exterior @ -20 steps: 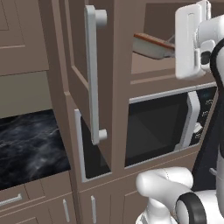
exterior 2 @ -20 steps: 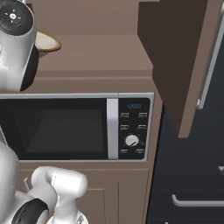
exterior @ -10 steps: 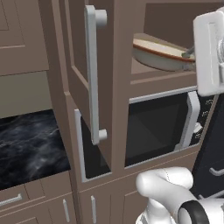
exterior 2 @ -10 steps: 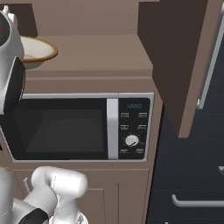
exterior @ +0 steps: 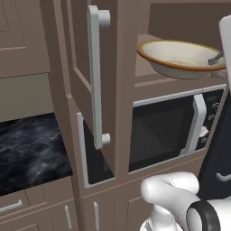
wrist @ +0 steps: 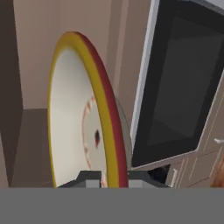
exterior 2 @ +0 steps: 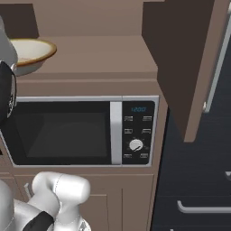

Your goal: Move the bowls from the cabinet to the plates on the dining table.

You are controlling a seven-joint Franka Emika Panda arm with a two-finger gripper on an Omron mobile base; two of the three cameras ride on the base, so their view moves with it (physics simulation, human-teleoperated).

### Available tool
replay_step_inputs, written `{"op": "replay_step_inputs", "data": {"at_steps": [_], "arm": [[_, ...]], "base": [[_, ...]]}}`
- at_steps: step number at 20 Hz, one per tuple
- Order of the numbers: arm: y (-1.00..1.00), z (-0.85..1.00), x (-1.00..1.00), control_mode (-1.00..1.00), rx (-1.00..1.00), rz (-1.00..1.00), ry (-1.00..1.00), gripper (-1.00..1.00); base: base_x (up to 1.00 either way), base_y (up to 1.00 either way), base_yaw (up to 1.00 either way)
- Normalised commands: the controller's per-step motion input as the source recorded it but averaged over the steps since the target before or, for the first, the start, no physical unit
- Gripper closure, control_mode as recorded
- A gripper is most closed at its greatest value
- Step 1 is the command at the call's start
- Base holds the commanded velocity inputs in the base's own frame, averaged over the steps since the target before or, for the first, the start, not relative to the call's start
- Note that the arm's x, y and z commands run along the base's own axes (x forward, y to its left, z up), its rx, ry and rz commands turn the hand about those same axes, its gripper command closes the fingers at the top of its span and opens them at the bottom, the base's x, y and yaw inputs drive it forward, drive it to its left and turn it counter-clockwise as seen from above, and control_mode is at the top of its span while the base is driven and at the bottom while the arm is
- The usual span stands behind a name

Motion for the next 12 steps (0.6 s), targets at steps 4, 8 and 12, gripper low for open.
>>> {"op": "replay_step_inputs", "data": {"at_steps": [4, 8, 12], "arm": [[-0.22, 0.09, -0.44, -1.0, -0.18, 0.05, -0.02, 1.0], [-0.13, 0.0, -0.36, -1.0, -0.09, 0.0, 0.04, 1.0], [-0.07, 0.0, -0.28, -1.0, 0.0, 0.0, 0.08, 1.0]], "base": [[0.0, 0.0, 0.0], [0.0, 0.0, 0.0], [0.0, 0.0, 0.0]]}}
